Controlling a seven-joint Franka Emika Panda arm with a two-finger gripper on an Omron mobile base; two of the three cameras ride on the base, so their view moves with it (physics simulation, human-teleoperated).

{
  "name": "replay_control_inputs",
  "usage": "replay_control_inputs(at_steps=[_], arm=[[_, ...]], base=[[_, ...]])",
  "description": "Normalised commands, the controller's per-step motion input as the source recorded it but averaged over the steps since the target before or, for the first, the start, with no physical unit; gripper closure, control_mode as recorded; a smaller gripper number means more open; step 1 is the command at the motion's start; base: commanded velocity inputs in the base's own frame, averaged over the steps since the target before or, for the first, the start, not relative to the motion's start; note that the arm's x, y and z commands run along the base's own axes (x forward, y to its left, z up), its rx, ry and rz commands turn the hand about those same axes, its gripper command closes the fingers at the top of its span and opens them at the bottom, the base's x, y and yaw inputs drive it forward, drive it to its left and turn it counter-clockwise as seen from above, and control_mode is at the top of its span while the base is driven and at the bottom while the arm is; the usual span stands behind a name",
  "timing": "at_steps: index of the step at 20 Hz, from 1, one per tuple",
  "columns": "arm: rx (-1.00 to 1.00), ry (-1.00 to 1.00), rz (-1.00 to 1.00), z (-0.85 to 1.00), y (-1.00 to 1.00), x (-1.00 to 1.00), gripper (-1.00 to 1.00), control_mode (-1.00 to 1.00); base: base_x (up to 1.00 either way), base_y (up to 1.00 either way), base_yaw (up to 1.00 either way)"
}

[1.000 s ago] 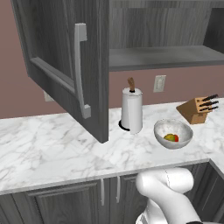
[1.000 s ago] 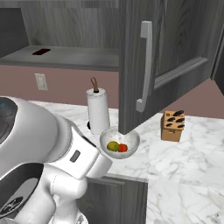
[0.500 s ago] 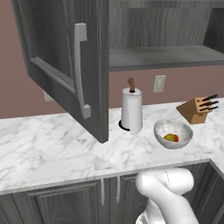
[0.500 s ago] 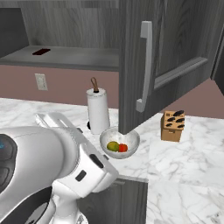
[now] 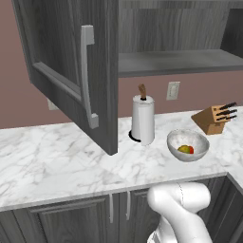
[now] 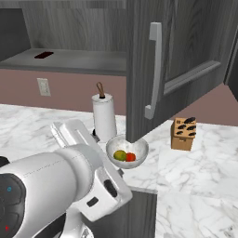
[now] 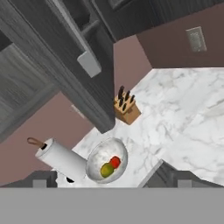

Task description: Open the cabinet. Pick the apple and orange from the cabinet and place them into the bowl. Then close the cabinet.

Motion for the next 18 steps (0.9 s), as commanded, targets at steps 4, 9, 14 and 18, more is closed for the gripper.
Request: replay_control_inputs(at_steps=[4, 9, 14, 18], arm=[[0.11, -0.03, -0.03, 0.11, -0.20, 0.00, -1.00, -1.00], [0.10, -0.02, 0.00, 0.07, -0.24, 0.04, -1.00, -1.00], [0.11, -0.10, 0.00, 0.01, -0.15, 0.21, -1.00, -1.00], [0.13, -0.11, 0.00, 0.04, -0.09, 0.28, -1.00, -1.00]], base=[[0.00, 0.00, 0.00], [0.00, 0.00, 0.00], [0.00, 0.00, 0.00], [0.00, 0.00, 0.00]])
